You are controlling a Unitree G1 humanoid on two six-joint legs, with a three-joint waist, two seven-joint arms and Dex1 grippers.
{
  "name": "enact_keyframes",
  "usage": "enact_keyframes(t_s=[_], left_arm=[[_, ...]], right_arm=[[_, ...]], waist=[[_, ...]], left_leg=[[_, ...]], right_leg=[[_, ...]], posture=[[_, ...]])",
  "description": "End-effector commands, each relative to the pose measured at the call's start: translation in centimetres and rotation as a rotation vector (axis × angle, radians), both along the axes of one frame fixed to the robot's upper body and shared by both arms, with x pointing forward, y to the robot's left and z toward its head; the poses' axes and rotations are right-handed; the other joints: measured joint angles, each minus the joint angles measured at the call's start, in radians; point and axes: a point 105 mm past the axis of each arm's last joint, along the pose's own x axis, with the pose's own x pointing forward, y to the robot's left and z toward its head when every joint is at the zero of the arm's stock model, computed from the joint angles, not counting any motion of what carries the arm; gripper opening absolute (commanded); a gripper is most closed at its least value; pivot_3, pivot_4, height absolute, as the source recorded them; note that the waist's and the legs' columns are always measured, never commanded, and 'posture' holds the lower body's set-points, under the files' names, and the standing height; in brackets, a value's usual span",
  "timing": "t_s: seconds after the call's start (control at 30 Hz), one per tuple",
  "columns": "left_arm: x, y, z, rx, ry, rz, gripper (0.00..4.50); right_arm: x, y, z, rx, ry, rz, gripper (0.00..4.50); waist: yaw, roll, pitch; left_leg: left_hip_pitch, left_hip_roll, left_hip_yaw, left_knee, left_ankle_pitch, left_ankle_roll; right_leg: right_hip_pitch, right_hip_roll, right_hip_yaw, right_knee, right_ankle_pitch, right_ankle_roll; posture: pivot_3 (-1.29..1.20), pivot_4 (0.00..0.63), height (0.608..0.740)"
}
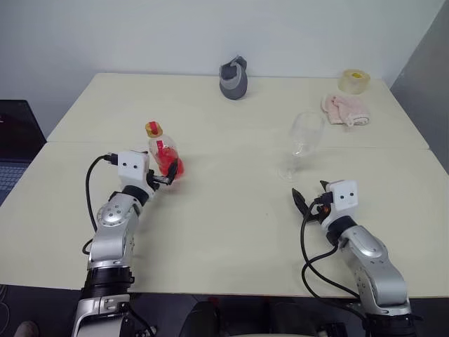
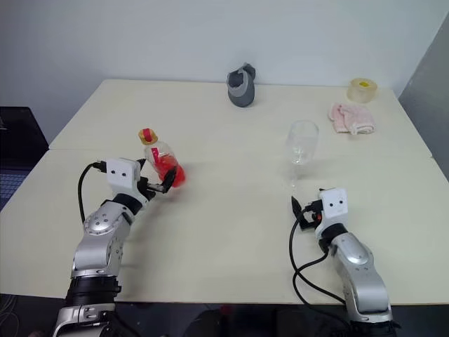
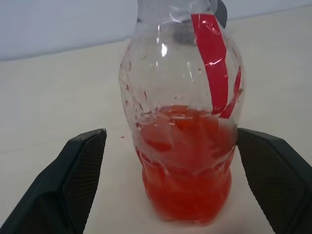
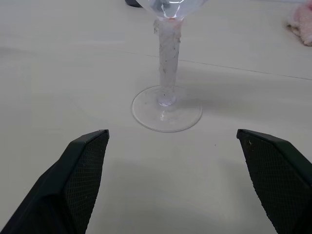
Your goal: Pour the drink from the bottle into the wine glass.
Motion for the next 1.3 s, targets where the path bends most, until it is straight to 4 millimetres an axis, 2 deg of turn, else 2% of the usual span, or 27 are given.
enact_keyframes(t_s=[0.03,0.13,0.23,0.37,0.47,0.97,1.3], left_arm=[[0.5,0.3,1.1,0.016,-0.055,-0.003,4.48],[1.2,0.6,0.8,0.003,-0.058,0.004,4.48],[2.0,0.5,0.6,-0.014,-0.058,0.008,4.48],[2.8,0.3,0.6,-0.025,-0.067,-0.007,4.48],[3.5,0.0,0.3,-0.029,-0.061,-0.025,4.48],[5.0,-0.3,-0.4,-0.060,-0.061,-0.058,4.48],[6.0,-1.4,1.4,-0.058,-0.108,-0.094,4.48]], right_arm=[[-0.2,0.4,1.6,0.006,-0.056,0.016,4.50],[-0.3,0.5,1.5,0.008,-0.053,0.024,4.50],[-1.2,1.3,1.8,0.080,-0.043,0.117,4.50],[-3.5,3.6,4.1,0.312,-0.037,0.395,4.50],[-3.9,3.9,4.3,0.293,-0.007,0.475,4.50],[-3.5,4.9,4.4,0.260,-0.016,0.500,4.50],[-3.4,4.8,4.2,0.243,-0.018,0.485,4.50]], waist=[[0.000,0.000,0.000],[0.000,0.000,0.000],[0.000,0.000,0.000],[-0.002,0.000,0.000],[-0.002,0.000,0.000],[-0.001,-0.001,0.000],[-0.001,-0.001,0.000]], left_leg=[[0.000,0.000,0.000,0.001,0.000,0.000],[-0.001,0.000,0.000,0.005,0.000,0.000],[-0.002,-0.001,-0.001,0.007,0.000,0.000],[-0.002,0.000,-0.002,0.007,0.000,0.001],[-0.002,-0.001,-0.002,0.007,0.000,0.001],[-0.007,-0.001,-0.003,0.008,0.000,0.001],[-0.008,-0.002,-0.006,0.009,0.000,0.001]], right_leg=[[0.000,0.000,0.000,0.001,0.000,0.000],[-0.001,0.000,0.000,0.004,0.000,0.000],[-0.001,0.000,-0.001,0.005,0.000,0.000],[0.000,0.001,-0.001,0.006,0.000,0.000],[0.000,0.001,-0.002,0.005,0.000,0.000],[-0.004,0.001,-0.003,0.005,0.000,0.000],[-0.004,0.001,-0.005,0.005,0.000,0.000]], posture=[[0.00,0.150,0.740],[0.00,0.150,0.740],[0.00,0.150,0.740],[0.00,0.150,0.740],[0.00,0.150,0.740],[0.00,0.150,0.740],[0.00,0.150,0.740]])
